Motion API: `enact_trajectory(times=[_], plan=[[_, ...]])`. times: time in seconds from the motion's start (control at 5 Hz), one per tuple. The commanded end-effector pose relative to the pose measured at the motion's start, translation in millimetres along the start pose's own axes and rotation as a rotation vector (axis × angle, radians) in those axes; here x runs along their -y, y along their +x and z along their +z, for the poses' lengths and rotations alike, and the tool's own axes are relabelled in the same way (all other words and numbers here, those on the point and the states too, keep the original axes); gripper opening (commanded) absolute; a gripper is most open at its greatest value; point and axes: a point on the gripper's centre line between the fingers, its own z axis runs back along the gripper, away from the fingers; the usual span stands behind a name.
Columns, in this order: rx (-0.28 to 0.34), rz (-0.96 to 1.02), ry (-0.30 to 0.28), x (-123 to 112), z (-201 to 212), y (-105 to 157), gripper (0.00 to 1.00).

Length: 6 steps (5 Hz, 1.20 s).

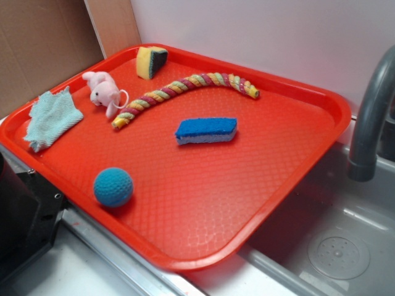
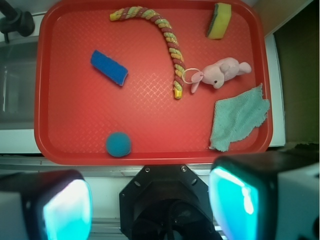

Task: Grab the blue sponge.

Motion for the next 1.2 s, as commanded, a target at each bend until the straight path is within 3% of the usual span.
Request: enact_trajectory(times=[0.0,0.2,0.4,0.6,0.8,1.0], plan=[[0.000,0.000,0.000,0,0,0,1.00],[0.064,-0.189,-0.015,7,-32,40,1.00],[0.072,-0.439,-0.028,22,-64,74,1.00],[0.073,-0.539,-0.004,32,-109,105,1.00],[0.032,-0.595,0.018,43,-160,119,1.00],[0.017,-0.616,-0.004,54,-199,116,1.00]])
